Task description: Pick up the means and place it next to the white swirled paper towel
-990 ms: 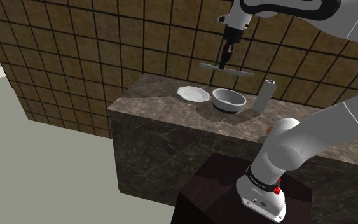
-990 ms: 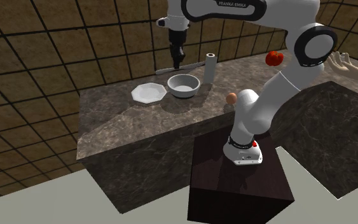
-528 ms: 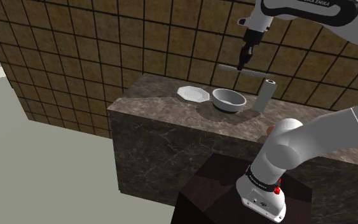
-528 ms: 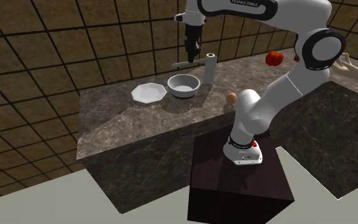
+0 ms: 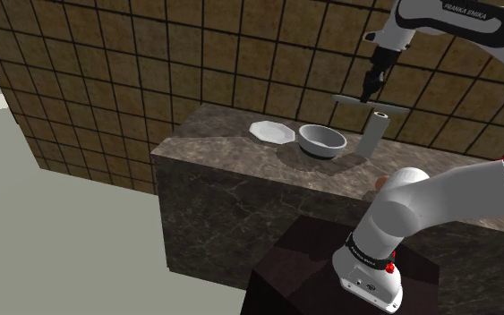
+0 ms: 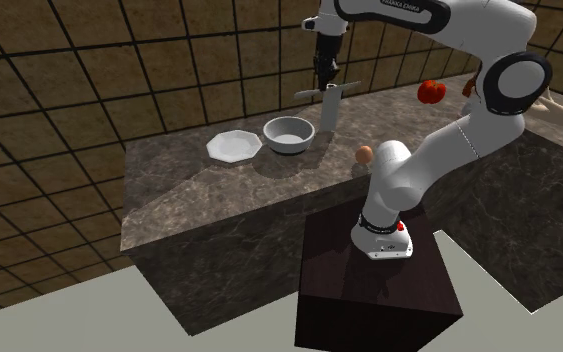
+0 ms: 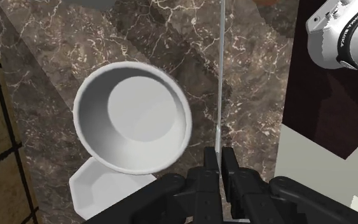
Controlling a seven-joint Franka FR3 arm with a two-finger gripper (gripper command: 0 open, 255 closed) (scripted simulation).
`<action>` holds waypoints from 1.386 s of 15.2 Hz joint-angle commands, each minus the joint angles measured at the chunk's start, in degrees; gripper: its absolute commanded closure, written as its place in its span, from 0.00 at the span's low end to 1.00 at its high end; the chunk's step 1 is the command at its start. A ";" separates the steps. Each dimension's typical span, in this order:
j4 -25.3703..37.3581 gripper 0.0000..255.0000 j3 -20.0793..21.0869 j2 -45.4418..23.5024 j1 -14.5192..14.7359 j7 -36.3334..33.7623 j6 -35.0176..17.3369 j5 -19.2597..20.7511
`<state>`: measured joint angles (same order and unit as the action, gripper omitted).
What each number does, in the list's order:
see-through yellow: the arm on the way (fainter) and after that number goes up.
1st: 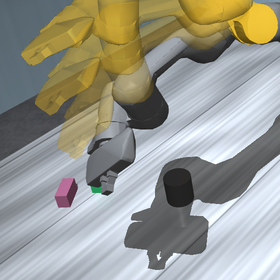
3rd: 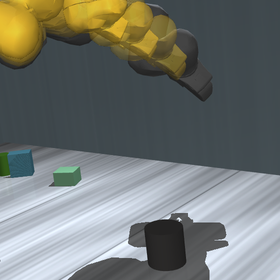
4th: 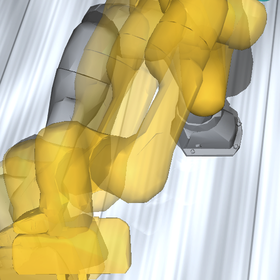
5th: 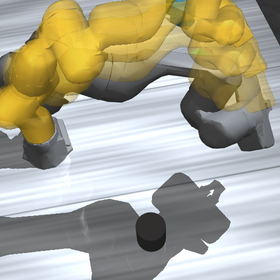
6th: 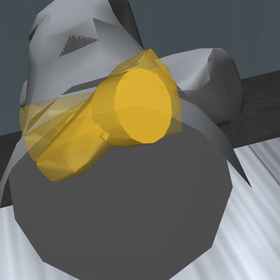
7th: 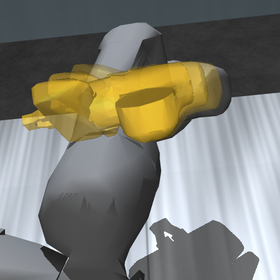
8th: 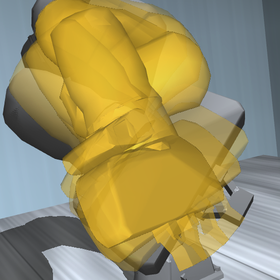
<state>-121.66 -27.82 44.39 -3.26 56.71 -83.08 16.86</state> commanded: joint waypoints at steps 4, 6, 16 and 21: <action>2.14 1.00 -5.26 1.47 -1.67 6.80 1.98 3.97; 3.37 1.00 -7.48 1.64 -2.10 9.52 2.57 5.49; 13.07 1.00 -20.33 -0.42 -1.38 23.69 4.52 12.10; 13.16 1.00 -24.01 -0.31 -0.96 26.40 2.92 13.93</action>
<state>-108.14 -51.44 44.03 -4.28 83.00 -79.70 30.58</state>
